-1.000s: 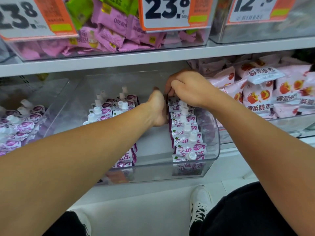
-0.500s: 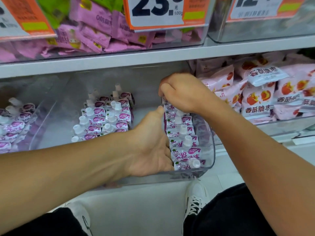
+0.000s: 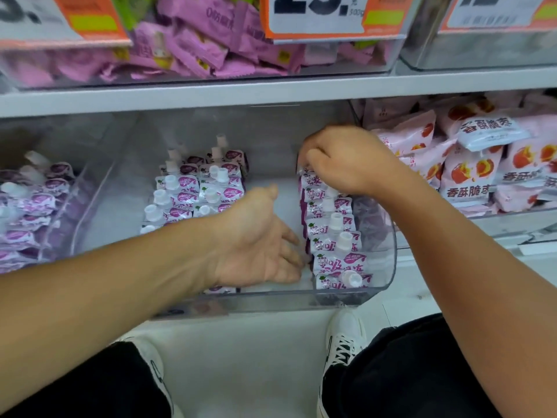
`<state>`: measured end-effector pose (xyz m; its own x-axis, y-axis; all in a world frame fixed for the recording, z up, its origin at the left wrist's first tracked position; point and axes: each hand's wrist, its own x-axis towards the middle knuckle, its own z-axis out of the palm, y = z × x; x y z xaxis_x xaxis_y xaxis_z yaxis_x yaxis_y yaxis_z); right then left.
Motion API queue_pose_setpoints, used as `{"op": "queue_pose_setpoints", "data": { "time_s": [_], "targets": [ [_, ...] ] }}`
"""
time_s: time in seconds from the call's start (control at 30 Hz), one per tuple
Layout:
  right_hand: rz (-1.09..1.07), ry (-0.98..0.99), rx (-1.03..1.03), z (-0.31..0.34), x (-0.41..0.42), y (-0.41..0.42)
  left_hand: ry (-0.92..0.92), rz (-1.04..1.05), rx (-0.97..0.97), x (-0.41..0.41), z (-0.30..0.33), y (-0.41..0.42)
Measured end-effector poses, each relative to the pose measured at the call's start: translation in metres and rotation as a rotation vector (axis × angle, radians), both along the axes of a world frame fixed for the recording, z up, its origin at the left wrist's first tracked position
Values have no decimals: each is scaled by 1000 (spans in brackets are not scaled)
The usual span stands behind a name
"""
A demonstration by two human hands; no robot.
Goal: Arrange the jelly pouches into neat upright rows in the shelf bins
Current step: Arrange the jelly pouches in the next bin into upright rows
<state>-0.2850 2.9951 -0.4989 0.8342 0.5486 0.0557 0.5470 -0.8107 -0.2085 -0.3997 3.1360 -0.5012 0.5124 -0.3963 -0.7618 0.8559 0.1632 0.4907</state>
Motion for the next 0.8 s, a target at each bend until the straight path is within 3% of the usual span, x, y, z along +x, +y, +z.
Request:
{"op": "queue_pose_setpoints", "data": {
  "time_s": [0.1,0.17,0.23,0.27,0.37,0.43,0.6,0.8],
  "targets": [
    [63,71,-158,13,-26,9,-301,105,252,-12,34,39],
    [149,167,-133,16,-55,33,-565,94,614,-25,38,65],
    [188,381,-74,13,-83,57,-675,-44,961,-38,30,81],
    [131,550,5,10,-93,66,-669,-91,1028,-42,21,90],
    [-274,1160,445,3,-105,77,-504,94,881,-50,13,100],
    [-415,1372,667,0,-103,77,-401,232,772,-51,18,100],
    [-561,1587,764,-17,-98,85,-229,270,458,-55,26,116],
    [-465,1613,799,-17,-102,86,-155,183,425,-57,31,126]
  ]
}}
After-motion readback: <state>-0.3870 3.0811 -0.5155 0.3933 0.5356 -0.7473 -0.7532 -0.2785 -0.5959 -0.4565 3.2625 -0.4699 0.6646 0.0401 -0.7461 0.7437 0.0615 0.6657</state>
